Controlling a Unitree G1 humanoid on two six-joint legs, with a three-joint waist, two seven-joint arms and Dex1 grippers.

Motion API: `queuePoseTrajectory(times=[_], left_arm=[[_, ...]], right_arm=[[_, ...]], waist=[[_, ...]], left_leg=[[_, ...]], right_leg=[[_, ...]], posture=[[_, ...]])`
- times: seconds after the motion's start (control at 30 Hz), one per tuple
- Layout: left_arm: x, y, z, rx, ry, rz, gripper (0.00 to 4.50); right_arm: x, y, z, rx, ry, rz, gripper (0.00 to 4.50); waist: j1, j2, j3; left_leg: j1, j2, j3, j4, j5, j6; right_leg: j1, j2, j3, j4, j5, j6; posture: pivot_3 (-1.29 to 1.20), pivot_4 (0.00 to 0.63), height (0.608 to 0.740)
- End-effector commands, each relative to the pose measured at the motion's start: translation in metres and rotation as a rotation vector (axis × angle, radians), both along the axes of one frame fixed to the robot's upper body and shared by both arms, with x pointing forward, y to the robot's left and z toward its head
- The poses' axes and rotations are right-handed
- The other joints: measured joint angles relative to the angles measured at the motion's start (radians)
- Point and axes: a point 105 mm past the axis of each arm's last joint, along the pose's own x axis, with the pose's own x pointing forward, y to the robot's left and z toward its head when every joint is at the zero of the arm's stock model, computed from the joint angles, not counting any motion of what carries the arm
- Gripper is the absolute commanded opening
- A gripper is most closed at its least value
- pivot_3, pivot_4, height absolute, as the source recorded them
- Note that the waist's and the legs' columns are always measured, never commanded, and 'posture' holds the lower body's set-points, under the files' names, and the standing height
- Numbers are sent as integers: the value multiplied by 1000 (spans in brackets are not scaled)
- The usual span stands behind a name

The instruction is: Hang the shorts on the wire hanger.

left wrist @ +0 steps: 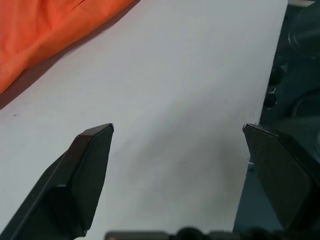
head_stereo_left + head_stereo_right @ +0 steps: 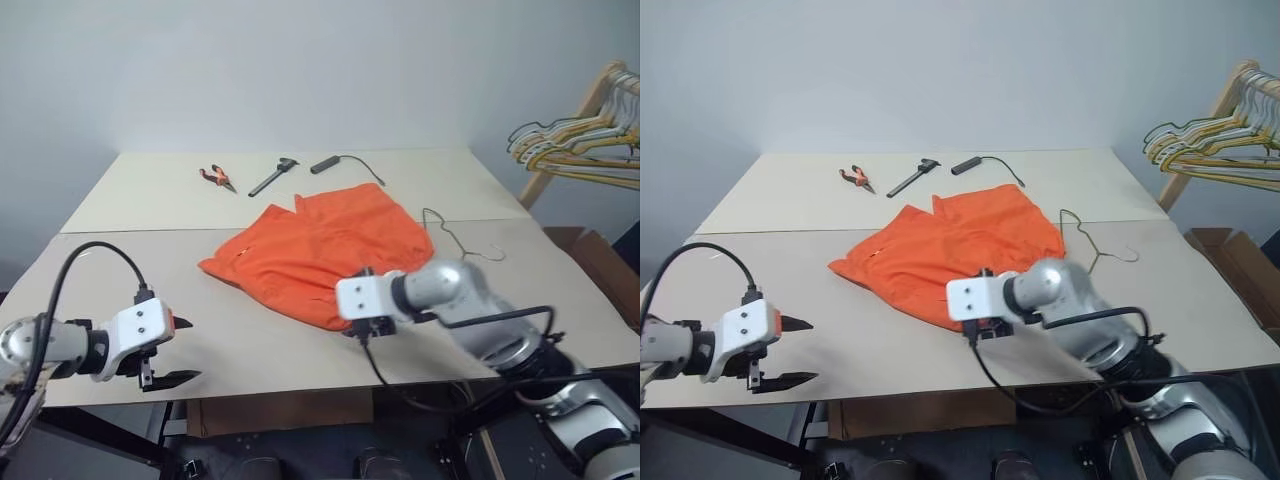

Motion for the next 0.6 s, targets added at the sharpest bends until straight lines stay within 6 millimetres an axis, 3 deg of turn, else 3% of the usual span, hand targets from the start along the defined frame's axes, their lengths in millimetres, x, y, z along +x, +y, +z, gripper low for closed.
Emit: queuePoseTrajectory(times=[0.03,0.1,0.17,0.33,0.5,0.53,0.6], left_arm=[[13,4,9,55,-49,-31,4500],[18,3,11,55,-55,-42,4500],[22,1,10,59,-53,-58,4500],[38,3,5,99,-75,-69,4500],[72,15,3,206,-194,-72,4500],[78,16,3,227,-214,-80,4500],[91,17,3,268,-256,-106,4500]], right_arm=[[18,0,1,-60,-118,-88,4116],[21,1,-3,-94,-128,-98,4116],[20,2,-8,-117,-122,-85,3737],[21,0,-14,-151,-145,-81,2142],[6,-1,-15,-169,-150,37,266],[4,-3,-16,-174,-148,49,35],[0,-10,-17,-186,-126,69,35]], waist=[[2,0,0],[0,0,0],[-1,0,0],[-1,0,0],[3,-1,0],[4,-1,-1],[7,-2,-1]], left_leg=[[-3,-1,0,0,0,-1],[-12,-2,0,2,1,-2],[-15,-2,-1,2,2,-3],[-15,-2,-1,2,2,-2],[-14,-2,-2,2,2,-2],[-14,-2,-3,3,2,-2],[-14,-3,-3,3,2,-2]], right_leg=[[-4,0,0,1,0,0],[-10,0,0,2,1,1],[-12,0,0,1,2,2],[-11,0,0,0,2,2],[-10,1,-1,1,3,2],[-9,1,-1,1,3,2],[-9,1,-2,0,3,3]], posture=[[55,0,740],[53,0,740],[54,0,740],[62,0,740],[57,0,740],[53,0,740],[49,0,740]])
